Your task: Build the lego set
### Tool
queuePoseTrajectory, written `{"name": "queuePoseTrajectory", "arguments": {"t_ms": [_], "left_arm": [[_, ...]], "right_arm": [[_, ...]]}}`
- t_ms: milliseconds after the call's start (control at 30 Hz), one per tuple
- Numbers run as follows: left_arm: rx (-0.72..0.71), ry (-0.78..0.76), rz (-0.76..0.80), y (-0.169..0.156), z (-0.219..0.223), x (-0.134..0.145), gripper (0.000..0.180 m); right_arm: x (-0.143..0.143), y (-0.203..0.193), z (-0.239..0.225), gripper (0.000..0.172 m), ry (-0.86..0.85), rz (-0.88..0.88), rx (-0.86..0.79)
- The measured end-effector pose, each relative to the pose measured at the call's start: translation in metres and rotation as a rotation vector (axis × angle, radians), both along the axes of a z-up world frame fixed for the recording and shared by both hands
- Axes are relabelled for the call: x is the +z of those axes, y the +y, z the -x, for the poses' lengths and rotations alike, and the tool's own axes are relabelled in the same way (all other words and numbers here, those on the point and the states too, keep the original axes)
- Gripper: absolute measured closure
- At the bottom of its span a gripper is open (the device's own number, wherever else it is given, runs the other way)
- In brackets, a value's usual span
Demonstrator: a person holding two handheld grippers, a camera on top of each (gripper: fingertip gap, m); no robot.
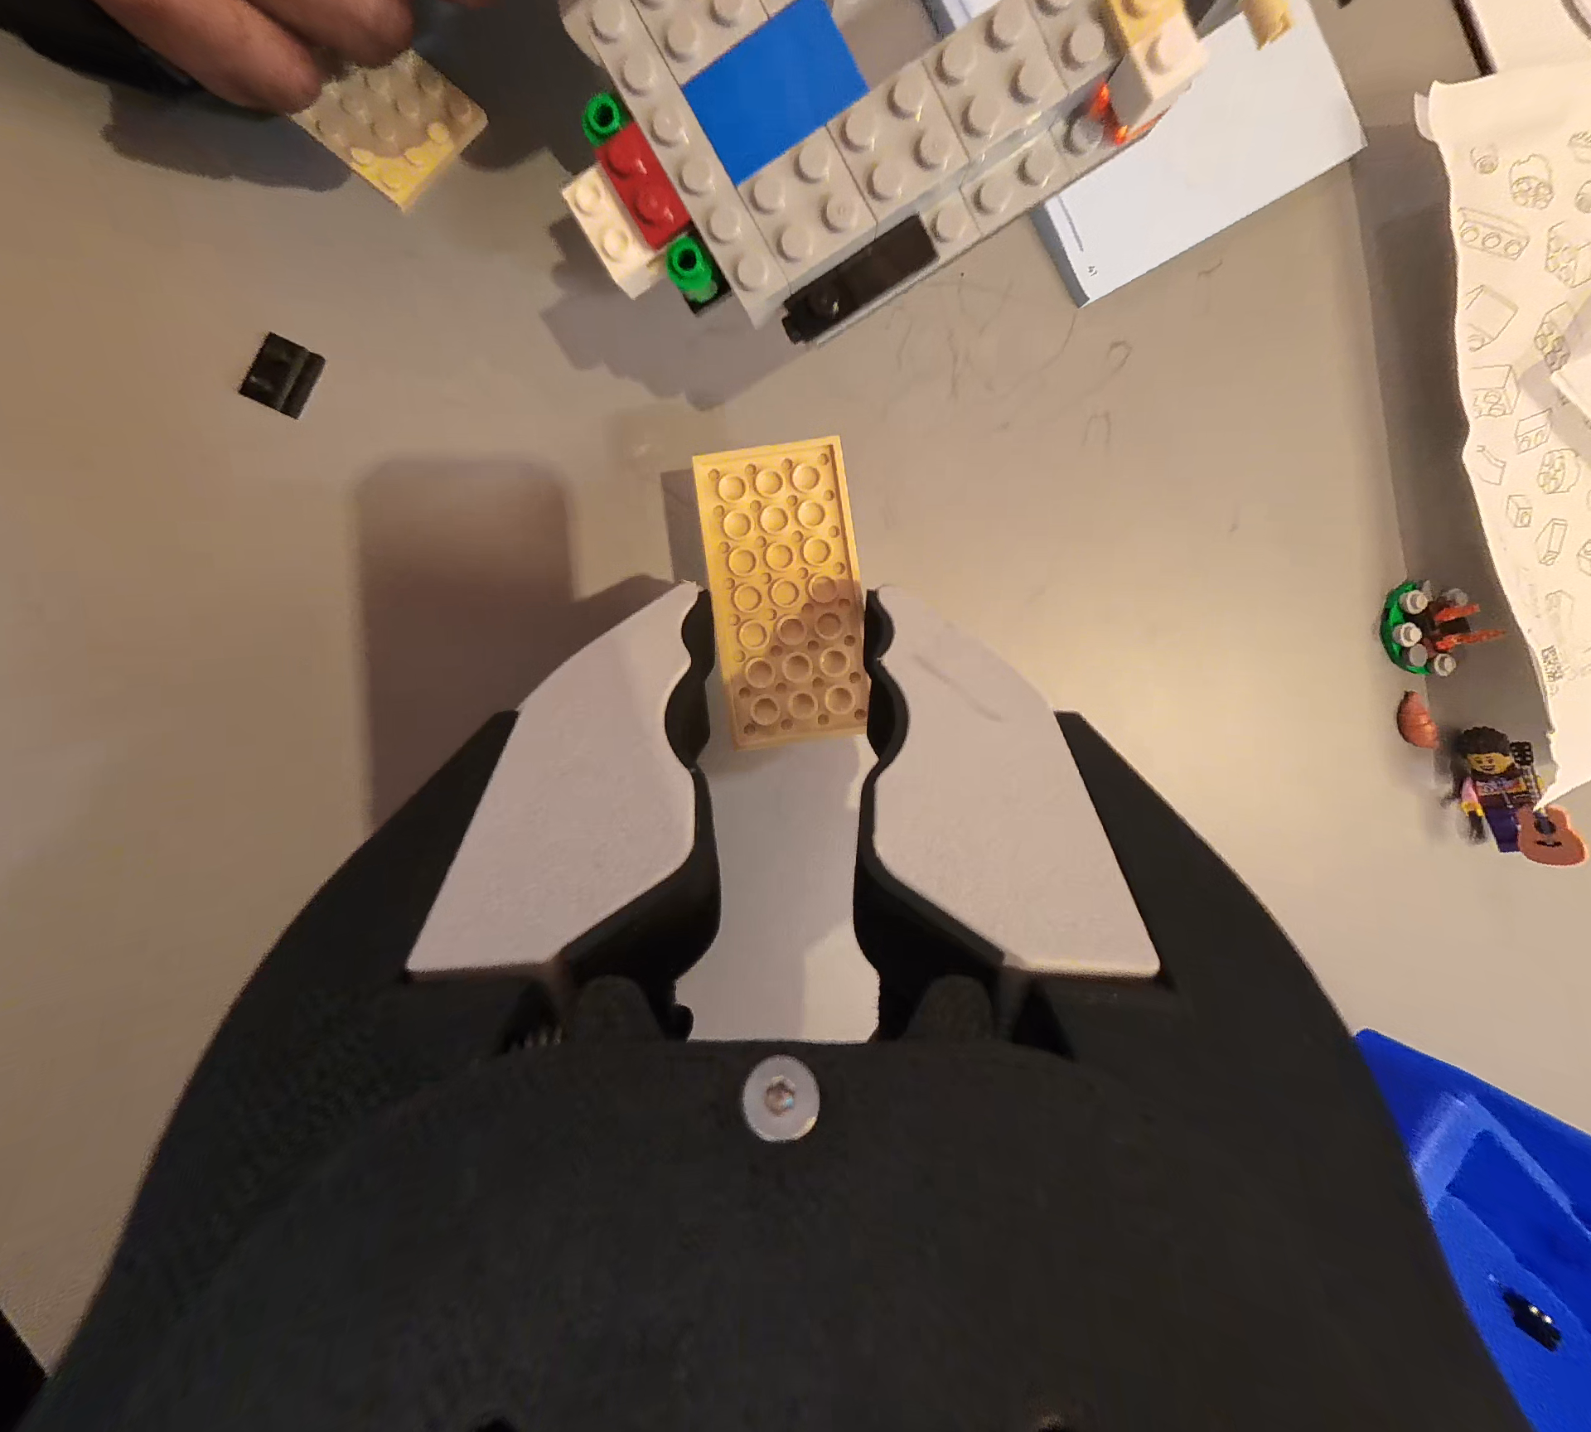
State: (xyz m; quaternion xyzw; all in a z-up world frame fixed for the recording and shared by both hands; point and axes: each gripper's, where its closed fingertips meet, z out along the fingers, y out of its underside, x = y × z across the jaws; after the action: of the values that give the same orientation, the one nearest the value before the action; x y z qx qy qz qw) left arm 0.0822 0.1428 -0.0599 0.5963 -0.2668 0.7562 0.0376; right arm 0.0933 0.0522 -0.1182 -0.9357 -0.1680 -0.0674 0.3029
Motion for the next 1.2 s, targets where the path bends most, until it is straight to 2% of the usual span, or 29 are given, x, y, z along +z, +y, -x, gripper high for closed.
{"name": "queuePoseTrajectory", "arguments": {"t_ms": [333, 367, 400, 500, 700, 833, 1000, 1100, 1167, 1200], "left_arm": [[0.008, 0.010, -0.007, 0.001, -0.001, -0.002, 0.158], [0.009, 0.010, -0.005, 0.001, -0.001, -0.002, 0.158], [0.009, 0.010, -0.005, 0.001, 0.000, -0.002, 0.158], [0.007, 0.009, -0.005, 0.000, 0.000, -0.001, 0.158], [0.010, 0.005, -0.005, 0.001, 0.000, 0.000, 0.158], [0.018, -0.002, 0.002, 0.003, 0.001, 0.004, 0.158], [0.027, -0.006, -0.001, 0.006, 0.001, 0.005, 0.158], [0.025, 0.000, -0.001, 0.005, 0.001, 0.003, 0.158], [0.021, 0.000, 0.002, 0.004, 0.000, 0.003, 0.158], [0.019, 0.000, 0.004, 0.004, 0.000, 0.003, 0.158]], "right_arm": [[0.044, 0.017, 0.023, 0.138, 0.191, -0.137, 0.081], [0.049, 0.019, 0.023, 0.145, 0.197, -0.152, 0.087], [0.054, 0.022, 0.022, 0.160, 0.195, -0.172, 0.088], [0.057, 0.027, 0.018, 0.160, 0.184, -0.182, 0.085], [0.035, 0.018, -0.014, 0.145, 0.137, -0.164, -0.032], [0.005, 0.000, -0.037, 0.133, 0.156, -0.077, -0.163], [-0.028, -0.008, -0.040, 0.123, 0.239, 0.019, -0.252], [-0.036, -0.007, -0.042, 0.124, 0.236, 0.037, -0.280], [-0.036, -0.005, -0.043, 0.138, 0.232, 0.034, -0.281], [-0.036, -0.005, -0.044, 0.139, 0.228, 0.035, -0.281]]}}
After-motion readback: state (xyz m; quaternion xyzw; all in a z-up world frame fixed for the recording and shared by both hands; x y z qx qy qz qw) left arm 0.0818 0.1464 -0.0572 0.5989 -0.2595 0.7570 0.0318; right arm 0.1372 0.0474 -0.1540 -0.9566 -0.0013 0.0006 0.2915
